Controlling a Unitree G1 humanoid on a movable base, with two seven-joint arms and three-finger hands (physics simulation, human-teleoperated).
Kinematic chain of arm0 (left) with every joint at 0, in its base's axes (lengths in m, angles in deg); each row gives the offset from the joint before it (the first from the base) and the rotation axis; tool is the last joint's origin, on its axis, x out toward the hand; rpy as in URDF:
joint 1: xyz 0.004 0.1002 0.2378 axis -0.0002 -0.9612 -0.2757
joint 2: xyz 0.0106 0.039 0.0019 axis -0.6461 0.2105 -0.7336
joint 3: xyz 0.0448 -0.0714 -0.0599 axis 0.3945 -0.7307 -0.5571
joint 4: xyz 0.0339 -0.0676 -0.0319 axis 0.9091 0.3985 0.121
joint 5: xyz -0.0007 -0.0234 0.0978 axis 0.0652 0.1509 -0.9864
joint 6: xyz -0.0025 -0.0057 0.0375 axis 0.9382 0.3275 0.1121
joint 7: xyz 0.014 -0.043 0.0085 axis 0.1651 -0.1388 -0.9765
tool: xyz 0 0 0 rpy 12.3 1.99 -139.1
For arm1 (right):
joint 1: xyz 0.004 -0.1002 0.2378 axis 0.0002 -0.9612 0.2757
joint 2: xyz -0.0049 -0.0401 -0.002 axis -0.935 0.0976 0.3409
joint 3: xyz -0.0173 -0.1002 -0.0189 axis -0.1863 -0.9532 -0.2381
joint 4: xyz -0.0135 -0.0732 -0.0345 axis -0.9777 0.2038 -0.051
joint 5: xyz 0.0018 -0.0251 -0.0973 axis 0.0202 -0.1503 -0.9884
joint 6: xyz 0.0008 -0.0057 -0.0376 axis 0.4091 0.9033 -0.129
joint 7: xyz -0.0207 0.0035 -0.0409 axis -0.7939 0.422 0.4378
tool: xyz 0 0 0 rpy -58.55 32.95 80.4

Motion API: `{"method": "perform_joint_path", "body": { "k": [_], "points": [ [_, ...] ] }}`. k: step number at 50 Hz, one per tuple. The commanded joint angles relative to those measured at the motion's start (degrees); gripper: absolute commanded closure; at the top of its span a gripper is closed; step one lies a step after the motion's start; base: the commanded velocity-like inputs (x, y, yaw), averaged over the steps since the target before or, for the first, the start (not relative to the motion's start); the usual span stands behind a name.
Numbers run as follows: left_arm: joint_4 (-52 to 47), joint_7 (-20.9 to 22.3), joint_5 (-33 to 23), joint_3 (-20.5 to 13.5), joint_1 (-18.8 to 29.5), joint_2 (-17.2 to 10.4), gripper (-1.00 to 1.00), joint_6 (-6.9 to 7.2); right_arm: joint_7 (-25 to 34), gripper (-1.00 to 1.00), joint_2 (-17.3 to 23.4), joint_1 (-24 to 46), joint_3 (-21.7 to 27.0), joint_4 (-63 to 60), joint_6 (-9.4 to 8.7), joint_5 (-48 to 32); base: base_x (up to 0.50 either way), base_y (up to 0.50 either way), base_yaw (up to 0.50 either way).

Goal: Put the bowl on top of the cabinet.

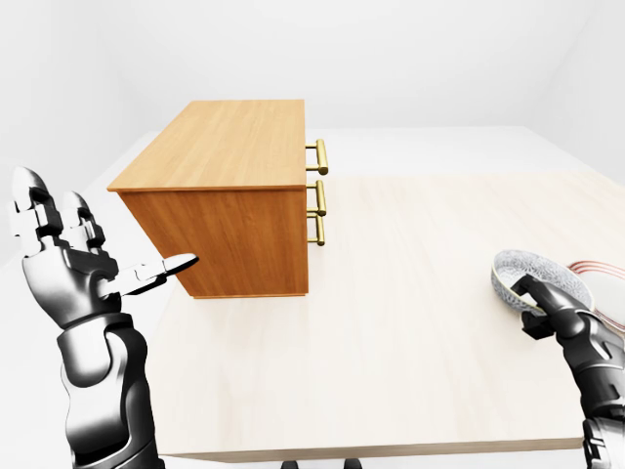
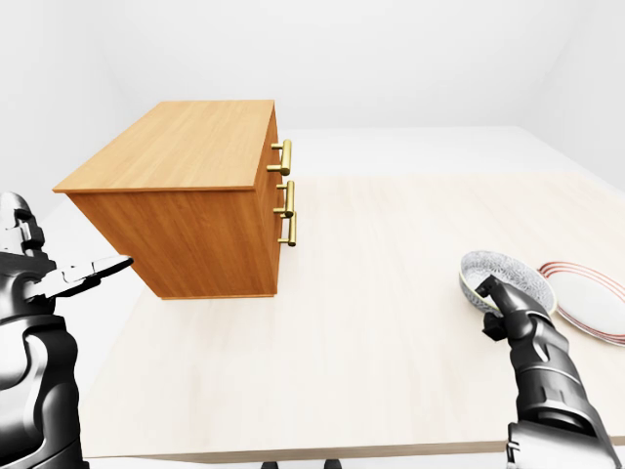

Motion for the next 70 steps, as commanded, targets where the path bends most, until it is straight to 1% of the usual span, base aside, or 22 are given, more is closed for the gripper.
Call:
{"method": "perform_joint_path", "body": {
  "k": [1,4,5,7,8,11,12,13,15,21,31,32,39,44,49,50,53,59,60,66,68,70],
  "points": [
    [0.93,-0.27,-0.97,1.84,-0.41,0.78,-1.00,0.00,8.56,1.00,1.56,4.94,-0.79,-6.68,-3.64,-2.33,0.00,0.00,0.00],
    [0.96,-0.25,-0.99,1.84,-0.42,0.78,-1.00,0.00,14.09,1.00,3.13,10.44,-0.42,-11.29,-6.85,-6.05,0.00,0.00,0.00],
    [0.77,-0.25,-0.92,1.76,-0.44,0.75,-1.00,0.00,17.60,1.00,4.53,16.42,-1.48,-12.22,-7.39,-8.70,0.00,0.00,0.00],
    [0.71,-0.25,-0.92,1.75,-0.44,0.75,-1.00,0.00,19.22,1.00,4.93,20.80,-1.75,-11.46,-7.39,-11.35,0.00,0.00,0.00],
    [0.86,-0.24,-1.02,1.85,-0.42,0.78,-1.00,0.00,22.04,1.00,5.85,29.56,-4.56,-8.66,-7.39,-15.38,0.00,0.00,0.00],
    [0.59,-0.21,-1.37,2.25,-0.68,1.00,-1.00,0.00,22.83,1.00,6.01,44.15,-7.53,0.00,-5.17,-22.96,0.00,0.00,0.00],
    [0.39,-0.18,-1.11,1.90,-0.53,0.82,-1.00,0.00,24.13,1.00,5.34,53.58,-10.25,3.85,-4.70,-27.44,0.00,0.00,0.00],
    [0.37,-0.18,-1.01,1.73,-0.45,0.75,-1.00,0.00,24.30,1.00,4.83,56.90,-10.60,5.81,-4.23,-29.48,0.00,0.00,0.00],
    [0.50,-0.25,-0.89,1.53,-0.36,0.71,-1.00,0.00,26.21,1.00,2.89,65.99,-11.90,8.91,-4.65,-33.89,0.00,0.00,0.00],
    [0.43,-0.32,-1.01,1.74,-0.34,0.79,-1.00,0.00,26.83,1.00,-3.55,79.77,-12.29,12.88,-4.91,-40.99,0.00,0.00,0.00],
    [1.06,-0.27,-0.73,1.68,-0.06,0.70,-1.00,0.00,23.29,1.00,-17.36,81.84,-11.13,14.70,-6.45,-42.35,0.00,0.00,0.00],
    [0.72,-0.30,-0.54,1.55,-0.07,0.63,-1.00,0.00,22.12,1.00,-20.12,81.76,-11.26,14.85,-6.63,-42.19,0.00,0.00,0.00],
    [0.69,-0.41,-0.29,1.62,-0.11,0.70,-1.00,0.00,19.42,1.00,-26.33,83.71,-11.58,15.27,-7.39,-42.01,0.00,0.00,0.00],
    [0.76,-0.41,-0.36,1.92,-0.29,0.86,-1.00,0.00,19.26,1.00,-28.08,84.53,-11.24,15.54,-7.39,-41.25,0.00,0.00,0.00],
    [1.16,-0.31,-0.15,1.97,-0.27,0.88,-1.00,0.00,17.72,1.00,-31.96,84.48,-10.79,15.51,-7.39,-38.73,0.00,0.00,0.00],
    [0.57,-0.27,0.23,1.64,-0.32,0.74,-1.00,0.00,15.29,1.00,-32.87,84.53,-11.74,15.41,-7.39,-39.24,0.00,0.00,0.00],
    [0.82,-0.39,0.59,1.18,-0.13,0.57,-1.00,0.00,14.15,1.00,-34.79,84.17,-11.86,15.45,-7.39,-38.65,0.00,0.00,0.00],
    [1.06,-0.41,0.36,1.77,-0.27,0.78,-1.00,0.00,13.31,1.00,-35.95,84.32,-11.71,15.40,-7.39,-37.26,0.00,0.00,0.00],
    [0.79,-0.39,0.47,1.73,-0.37,0.78,-1.00,0.00,11.16,1.00,-36.26,84.74,-10.80,15.25,-7.07,-35.95,0.00,0.00,0.00],
    [1.08,-0.44,0.31,1.97,-0.33,0.85,-1.00,0.00,8.74,1.00,-37.33,84.33,-10.61,15.19,-5.75,-32.98,0.00,0.00,0.00],
    [1.19,-0.39,0.24,2.02,-0.39,0.88,-1.00,0.00,8.23,1.00,-37.62,84.69,-10.63,15.15,-4.50,-31.91,0.00,0.00,0.00],
    [1.04,-0.47,0.25,2.07,-0.31,0.86,-1.00,0.00,8.38,1.00,-38.42,85.31,-10.52,15.10,-4.71,-30.85,0.00,0.00,0.00]
  ]
}}
